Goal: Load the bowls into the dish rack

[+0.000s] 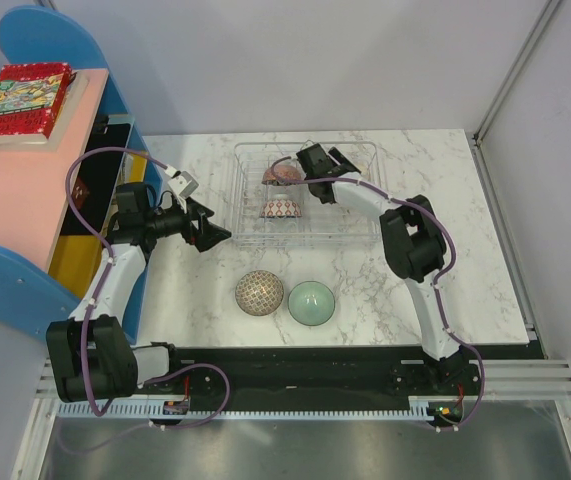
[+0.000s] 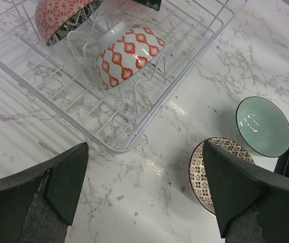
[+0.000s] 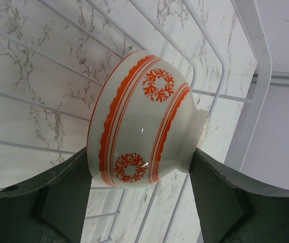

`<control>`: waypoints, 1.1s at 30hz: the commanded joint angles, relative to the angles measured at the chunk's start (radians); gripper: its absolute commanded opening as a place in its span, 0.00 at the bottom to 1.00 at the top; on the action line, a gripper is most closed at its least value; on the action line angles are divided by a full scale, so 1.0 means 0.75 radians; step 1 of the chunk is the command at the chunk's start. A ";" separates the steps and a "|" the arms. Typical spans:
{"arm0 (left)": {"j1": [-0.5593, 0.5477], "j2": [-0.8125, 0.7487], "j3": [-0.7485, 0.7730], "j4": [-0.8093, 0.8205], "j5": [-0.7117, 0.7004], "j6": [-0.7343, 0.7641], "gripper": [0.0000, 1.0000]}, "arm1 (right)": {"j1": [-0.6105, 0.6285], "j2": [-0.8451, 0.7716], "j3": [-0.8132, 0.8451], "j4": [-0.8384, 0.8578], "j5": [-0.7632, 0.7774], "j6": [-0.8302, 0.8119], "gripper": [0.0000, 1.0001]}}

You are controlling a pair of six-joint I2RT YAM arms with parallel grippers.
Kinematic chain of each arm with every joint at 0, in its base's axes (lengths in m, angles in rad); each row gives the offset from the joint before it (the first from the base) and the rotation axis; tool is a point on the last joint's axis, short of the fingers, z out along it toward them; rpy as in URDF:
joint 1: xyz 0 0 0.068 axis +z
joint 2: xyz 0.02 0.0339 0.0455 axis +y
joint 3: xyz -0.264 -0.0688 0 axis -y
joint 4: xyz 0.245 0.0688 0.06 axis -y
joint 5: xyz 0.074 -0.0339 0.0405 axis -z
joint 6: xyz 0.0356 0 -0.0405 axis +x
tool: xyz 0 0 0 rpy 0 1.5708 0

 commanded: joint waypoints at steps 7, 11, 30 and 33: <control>0.006 -0.033 -0.010 0.023 0.044 0.036 1.00 | 0.002 -0.008 0.037 -0.053 -0.081 0.033 0.97; 0.006 -0.027 -0.002 0.021 0.055 0.040 1.00 | 0.002 -0.047 0.047 -0.111 -0.173 0.076 0.97; -0.219 0.238 0.117 0.013 -0.111 0.092 1.00 | 0.021 -0.401 0.121 -0.213 -0.813 0.321 0.98; -0.232 0.263 0.111 0.015 -0.129 0.098 1.00 | 0.051 -0.383 0.143 -0.213 -0.858 0.352 0.98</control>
